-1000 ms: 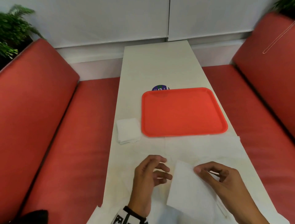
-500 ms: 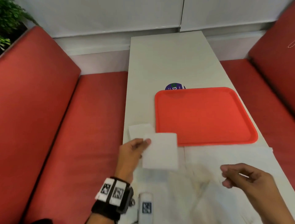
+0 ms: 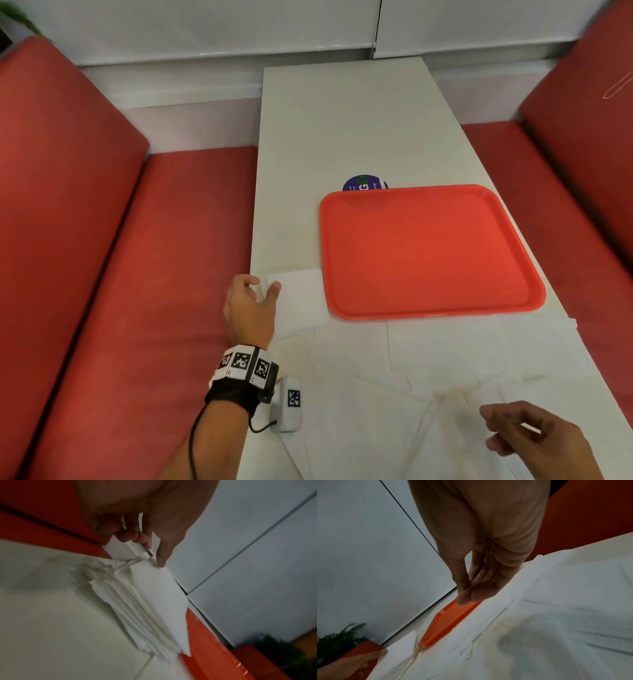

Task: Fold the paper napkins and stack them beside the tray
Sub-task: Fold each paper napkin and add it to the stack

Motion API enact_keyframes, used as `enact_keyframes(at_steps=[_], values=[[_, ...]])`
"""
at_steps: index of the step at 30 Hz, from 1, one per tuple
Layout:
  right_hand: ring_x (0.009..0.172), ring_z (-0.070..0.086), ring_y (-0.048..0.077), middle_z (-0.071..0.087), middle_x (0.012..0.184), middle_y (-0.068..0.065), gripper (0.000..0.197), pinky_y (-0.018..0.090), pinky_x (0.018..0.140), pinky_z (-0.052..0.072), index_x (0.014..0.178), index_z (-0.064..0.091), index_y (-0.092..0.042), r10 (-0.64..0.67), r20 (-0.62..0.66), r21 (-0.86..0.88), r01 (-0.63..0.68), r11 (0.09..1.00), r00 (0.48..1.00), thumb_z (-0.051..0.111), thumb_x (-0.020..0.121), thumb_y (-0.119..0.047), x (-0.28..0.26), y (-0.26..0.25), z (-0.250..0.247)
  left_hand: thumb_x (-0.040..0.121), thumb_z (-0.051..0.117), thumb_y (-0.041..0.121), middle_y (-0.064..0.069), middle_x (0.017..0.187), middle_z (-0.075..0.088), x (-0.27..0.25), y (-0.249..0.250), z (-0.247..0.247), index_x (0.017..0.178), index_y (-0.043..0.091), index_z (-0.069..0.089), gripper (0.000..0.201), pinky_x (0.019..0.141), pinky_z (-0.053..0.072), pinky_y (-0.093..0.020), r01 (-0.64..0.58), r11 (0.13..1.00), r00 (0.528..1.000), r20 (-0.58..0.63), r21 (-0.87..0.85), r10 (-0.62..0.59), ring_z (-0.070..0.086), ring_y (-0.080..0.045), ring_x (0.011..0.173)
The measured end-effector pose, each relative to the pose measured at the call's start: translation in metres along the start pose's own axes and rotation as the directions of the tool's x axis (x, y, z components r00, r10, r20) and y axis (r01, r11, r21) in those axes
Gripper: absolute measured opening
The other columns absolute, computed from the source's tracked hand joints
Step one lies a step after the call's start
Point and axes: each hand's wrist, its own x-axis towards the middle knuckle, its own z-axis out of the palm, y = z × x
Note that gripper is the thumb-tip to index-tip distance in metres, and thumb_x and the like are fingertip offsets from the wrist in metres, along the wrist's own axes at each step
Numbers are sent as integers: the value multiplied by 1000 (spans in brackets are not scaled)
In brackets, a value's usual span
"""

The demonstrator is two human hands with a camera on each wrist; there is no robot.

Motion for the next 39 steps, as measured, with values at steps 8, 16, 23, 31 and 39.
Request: enact_keyframes(at_steps=[8, 16, 23, 31, 39], values=[[62, 73, 29, 71, 54, 8, 16, 31, 67, 45, 66, 76, -12, 18, -12, -48, -19, 999, 1000, 80, 81, -14, 3, 12, 0, 71, 63, 81, 7, 167, -2, -20, 28, 10, 154, 52, 12, 101, 110, 23, -74, -444, 749, 828, 544, 491, 134, -4, -37, 154], [54, 72, 25, 70, 53, 7, 15, 23, 61, 46, 66, 75, -9, -48, -16, -34, 48, 998, 999, 81, 79, -10, 11, 20, -10, 85, 63, 65, 7, 169, 2, -7, 16, 16, 157, 43, 14, 90, 113, 24, -73, -403, 759, 803, 595, 512, 25, -7, -32, 156], [59, 73, 31, 71, 55, 5, 17, 23, 64, 52, 64, 74, -15, -85, -22, -38, 84, 996, 996, 81, 78, -10, 21, 29, -20, 94, 60, 39, -9, 167, 20, -19, 13, 7, 156, 21, 33, 70, 120, 21, -58, -620, 578, 781, 488, 531, 390, 12, -36, 155], [60, 65, 31, 65, 87, 13, 60, 34, 64, 52, 78, 76, -25, -457, -92, -529, 345, 775, 885, 55, 75, -80, 40, 67, -45, 87, 20, 40, -11, 143, 59, -38, -15, 14, 133, 12, 64, 69, 98, 53, -44, -595, 604, 786, 538, 530, 304, 55, -29, 130], [71, 63, 21, 62, 96, -4, 62, 33, 50, 53, 104, 75, -29, -413, 190, -688, 421, 591, 891, 99, 46, -31, 55, 109, -19, 93, 38, 31, -11, 139, 60, -45, 2, 10, 134, 11, 62, 51, 93, 51, -48, -590, 588, 794, 529, 553, 299, 57, -31, 125]])
